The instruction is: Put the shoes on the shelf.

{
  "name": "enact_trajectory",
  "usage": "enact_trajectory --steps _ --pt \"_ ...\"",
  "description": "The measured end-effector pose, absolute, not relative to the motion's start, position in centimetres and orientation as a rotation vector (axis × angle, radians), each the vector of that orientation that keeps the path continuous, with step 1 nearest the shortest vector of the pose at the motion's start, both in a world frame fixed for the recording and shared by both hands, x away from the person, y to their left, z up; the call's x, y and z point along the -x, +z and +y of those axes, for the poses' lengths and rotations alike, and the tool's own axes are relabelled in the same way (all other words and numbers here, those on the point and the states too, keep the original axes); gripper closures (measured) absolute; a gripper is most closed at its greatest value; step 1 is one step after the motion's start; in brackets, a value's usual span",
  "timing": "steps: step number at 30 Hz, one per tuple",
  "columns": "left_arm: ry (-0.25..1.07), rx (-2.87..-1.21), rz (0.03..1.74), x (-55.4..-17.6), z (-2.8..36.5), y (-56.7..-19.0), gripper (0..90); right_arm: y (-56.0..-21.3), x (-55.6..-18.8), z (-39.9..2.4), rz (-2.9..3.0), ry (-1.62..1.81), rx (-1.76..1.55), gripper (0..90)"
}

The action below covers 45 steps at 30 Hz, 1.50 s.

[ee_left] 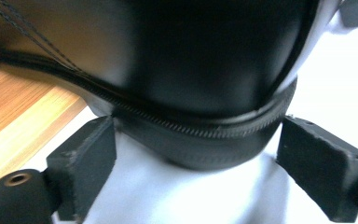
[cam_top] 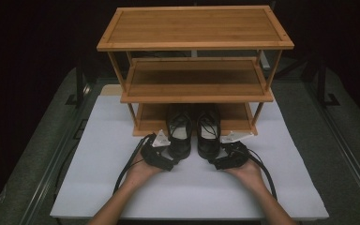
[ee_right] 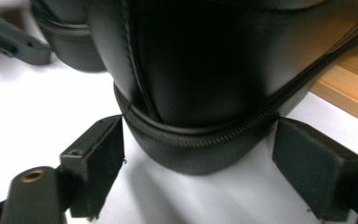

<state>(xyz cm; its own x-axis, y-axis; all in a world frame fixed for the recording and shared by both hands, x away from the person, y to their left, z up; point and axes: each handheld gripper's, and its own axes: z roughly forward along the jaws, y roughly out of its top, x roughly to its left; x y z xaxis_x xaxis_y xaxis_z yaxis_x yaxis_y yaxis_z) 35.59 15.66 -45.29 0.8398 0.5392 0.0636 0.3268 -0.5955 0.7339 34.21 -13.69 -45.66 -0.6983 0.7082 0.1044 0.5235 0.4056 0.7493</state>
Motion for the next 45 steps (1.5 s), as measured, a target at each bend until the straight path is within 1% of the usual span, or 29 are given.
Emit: enact_trajectory --steps 4,5,6,13,25,33,37,45 --pt "0.379 -2.268 0.632 -35.5 15.2 -45.3 14.8 -45.7 -33.9 -12.6 2.421 1.146 -1.080 18.2" --pt "0.379 -2.268 0.632 -35.5 15.2 -45.3 14.9 -45.7 -33.9 -12.6 2.421 1.146 -1.080 18.2" --pt "0.382 -2.265 0.647 -35.4 15.0 -45.3 14.9 -45.7 -33.9 -12.6 2.410 1.146 -1.092 20.7" --pt "0.385 -2.279 0.672 -35.4 14.7 -44.9 15.5 -45.5 -33.7 -12.5 2.393 1.138 -1.102 22.0" --pt "0.323 -2.257 0.695 -36.1 15.0 -43.3 15.5 -44.1 -34.1 -12.7 2.395 1.166 -1.124 22.6" --pt "0.332 -2.214 0.717 -38.0 15.0 -42.1 15.4 -43.0 -36.0 -13.0 2.369 1.207 -1.147 22.6" --pt "0.333 -2.201 0.722 -38.9 15.0 -42.0 15.4 -42.9 -36.8 -13.0 2.354 1.222 -1.161 22.6" --pt "0.364 -2.202 0.738 -41.3 14.7 -42.1 15.4 -43.0 -39.6 -12.7 2.324 1.200 -1.177 22.6"
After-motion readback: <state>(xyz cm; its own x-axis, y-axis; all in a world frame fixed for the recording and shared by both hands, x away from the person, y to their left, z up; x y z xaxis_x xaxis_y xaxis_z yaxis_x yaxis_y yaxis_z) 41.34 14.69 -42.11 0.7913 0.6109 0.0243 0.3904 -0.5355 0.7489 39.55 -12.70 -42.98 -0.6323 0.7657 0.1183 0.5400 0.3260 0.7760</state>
